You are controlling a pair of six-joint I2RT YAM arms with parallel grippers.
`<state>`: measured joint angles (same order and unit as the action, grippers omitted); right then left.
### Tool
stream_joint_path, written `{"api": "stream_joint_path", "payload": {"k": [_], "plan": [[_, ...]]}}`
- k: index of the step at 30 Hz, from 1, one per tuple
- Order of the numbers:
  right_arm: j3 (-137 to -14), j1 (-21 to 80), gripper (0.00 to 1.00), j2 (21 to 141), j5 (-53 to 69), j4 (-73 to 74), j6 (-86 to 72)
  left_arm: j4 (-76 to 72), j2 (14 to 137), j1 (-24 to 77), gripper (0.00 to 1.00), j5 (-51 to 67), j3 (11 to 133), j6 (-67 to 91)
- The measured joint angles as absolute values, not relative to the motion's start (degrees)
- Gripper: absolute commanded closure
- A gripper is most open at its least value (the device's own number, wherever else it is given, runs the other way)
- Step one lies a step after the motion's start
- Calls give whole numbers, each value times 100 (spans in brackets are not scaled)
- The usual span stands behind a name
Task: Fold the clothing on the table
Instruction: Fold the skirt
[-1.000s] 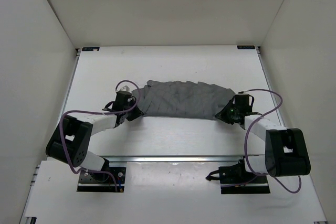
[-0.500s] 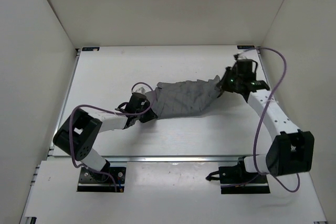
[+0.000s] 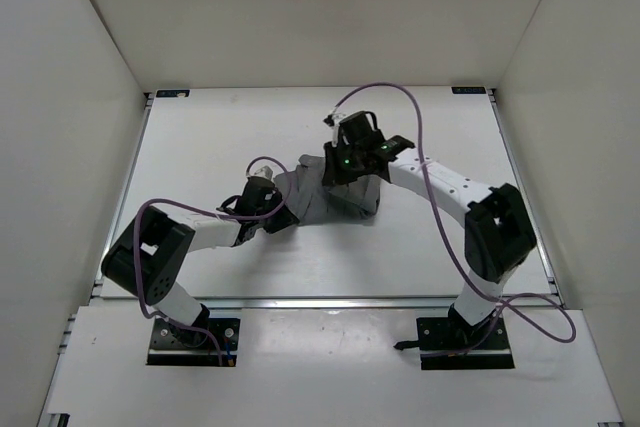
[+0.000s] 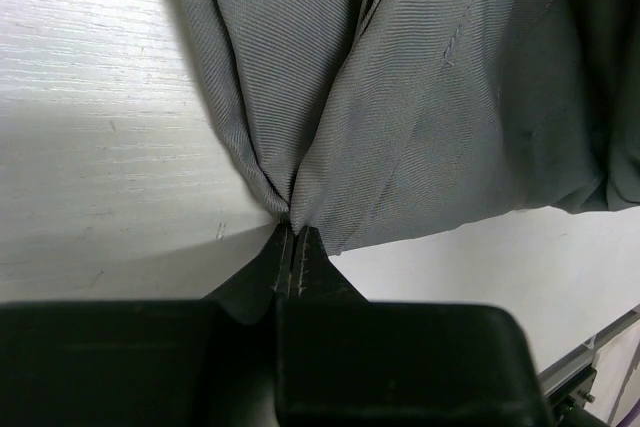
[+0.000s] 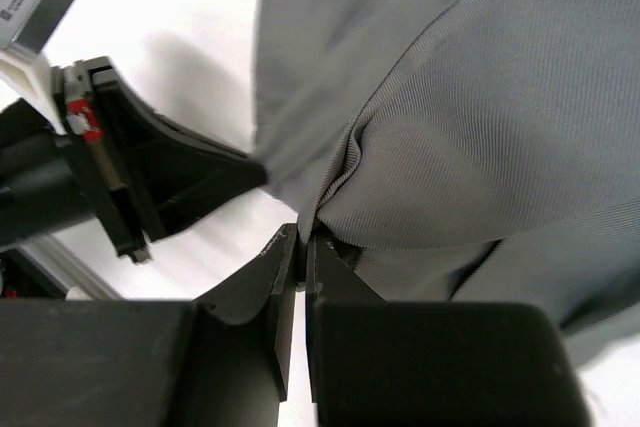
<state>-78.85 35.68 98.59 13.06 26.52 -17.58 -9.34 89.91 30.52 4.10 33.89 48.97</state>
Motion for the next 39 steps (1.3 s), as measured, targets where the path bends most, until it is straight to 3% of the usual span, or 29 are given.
{"api": "stream_joint_path", "payload": {"k": [17, 23, 24, 25, 27, 30, 35, 39], "plan": [[-8724, 4125, 100, 11327, 2460, 2558, -1931, -1131, 8833, 2971, 100, 427, 3142, 4901], [-8733, 4136, 99, 11539, 2936, 2550, -1953, -1061, 8759, 2908, 91, 458, 3107, 4893], [-8748, 4150, 98, 11596, 2991, 2552, -1955, -1063, 8753, 2895, 82, 467, 3094, 4888], [-8764, 4160, 96, 11649, 3050, 2545, -1955, -1074, 8733, 2888, 78, 469, 3065, 4884], [-8766, 4187, 78, 11730, 3177, 2536, -1992, -1072, 8683, 2851, 72, 499, 3017, 4875], [-8766, 4206, 61, 11756, 3352, 2530, -1970, -1085, 8595, 2783, 63, 548, 2945, 4882], [-8635, 4268, 48, 11472, 3245, 2359, -1905, -961, 8390, 2705, 55, 563, 2882, 4853], [-8263, 4235, 48, 10488, 3013, 2102, -1946, -628, 8073, 2641, 52, 558, 2799, 4790]]}}
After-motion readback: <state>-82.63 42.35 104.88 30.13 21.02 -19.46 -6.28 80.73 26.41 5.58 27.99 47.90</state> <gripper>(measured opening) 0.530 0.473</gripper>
